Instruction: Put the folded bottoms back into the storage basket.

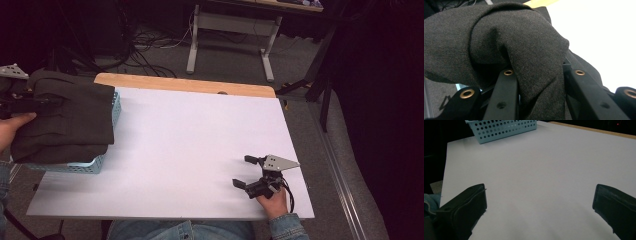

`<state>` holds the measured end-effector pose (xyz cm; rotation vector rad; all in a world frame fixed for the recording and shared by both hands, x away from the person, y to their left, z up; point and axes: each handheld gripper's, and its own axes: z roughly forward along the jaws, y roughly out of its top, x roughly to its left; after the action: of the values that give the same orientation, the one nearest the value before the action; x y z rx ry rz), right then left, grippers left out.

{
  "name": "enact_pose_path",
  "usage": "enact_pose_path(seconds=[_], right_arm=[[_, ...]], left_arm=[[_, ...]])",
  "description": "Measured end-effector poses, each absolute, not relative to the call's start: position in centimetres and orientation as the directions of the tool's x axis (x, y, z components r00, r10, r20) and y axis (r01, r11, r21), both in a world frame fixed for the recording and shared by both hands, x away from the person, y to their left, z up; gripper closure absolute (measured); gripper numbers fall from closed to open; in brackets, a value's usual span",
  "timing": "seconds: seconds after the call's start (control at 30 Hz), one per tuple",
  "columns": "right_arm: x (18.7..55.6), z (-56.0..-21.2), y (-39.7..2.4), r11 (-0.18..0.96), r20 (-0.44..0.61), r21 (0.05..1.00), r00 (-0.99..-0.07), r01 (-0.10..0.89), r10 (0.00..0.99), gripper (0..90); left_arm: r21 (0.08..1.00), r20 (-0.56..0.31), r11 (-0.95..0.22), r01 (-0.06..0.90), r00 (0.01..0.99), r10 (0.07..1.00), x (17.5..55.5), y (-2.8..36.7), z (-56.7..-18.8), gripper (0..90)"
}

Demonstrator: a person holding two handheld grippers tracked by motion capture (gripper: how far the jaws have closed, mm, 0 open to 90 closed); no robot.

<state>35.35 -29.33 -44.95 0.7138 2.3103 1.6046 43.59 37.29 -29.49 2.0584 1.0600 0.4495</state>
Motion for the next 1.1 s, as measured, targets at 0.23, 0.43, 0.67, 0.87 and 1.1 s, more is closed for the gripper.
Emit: enact_pose_path(seconds=[0.23, 0.43, 0.67, 0.87, 1.1], right_arm=[[35.4, -45.0, -29.3, 0.279, 0.078, 0.926, -0.851, 0.255, 0.519, 0.2], [35.4, -45.0, -29.3, 0.281, 0.077, 0.925, -0.851, 0.255, 0.52, 0.2], [35.4, -45.0, -29.3, 0.282, 0.076, 0.925, -0.851, 0.255, 0.52, 0.2], [35.4, -45.0, -29.3, 0.282, 0.075, 0.925, -0.851, 0.253, 0.519, 0.2], [35.4, -45.0, -29.3, 0.284, 0.074, 0.925, -0.852, 0.253, 0.519, 0.2]], left_arm=[[0.739, -0.025, -0.387, 0.552, 0.595, 0.803, 44.7, 37.7, -30.4, 71.3], [0.731, -0.058, -0.357, 0.581, 0.574, 0.817, 45.6, 38.1, -31.2, 70.5], [0.714, -0.078, -0.329, 0.619, 0.537, 0.84, 46.4, 38.5, -32.2, 70.3], [0.703, -0.077, -0.325, 0.633, 0.522, 0.849, 47.1, 38.6, -32.8, 70.0], [0.696, -0.072, -0.333, 0.636, 0.524, 0.849, 47.5, 38.8, -33.4, 69.8]])
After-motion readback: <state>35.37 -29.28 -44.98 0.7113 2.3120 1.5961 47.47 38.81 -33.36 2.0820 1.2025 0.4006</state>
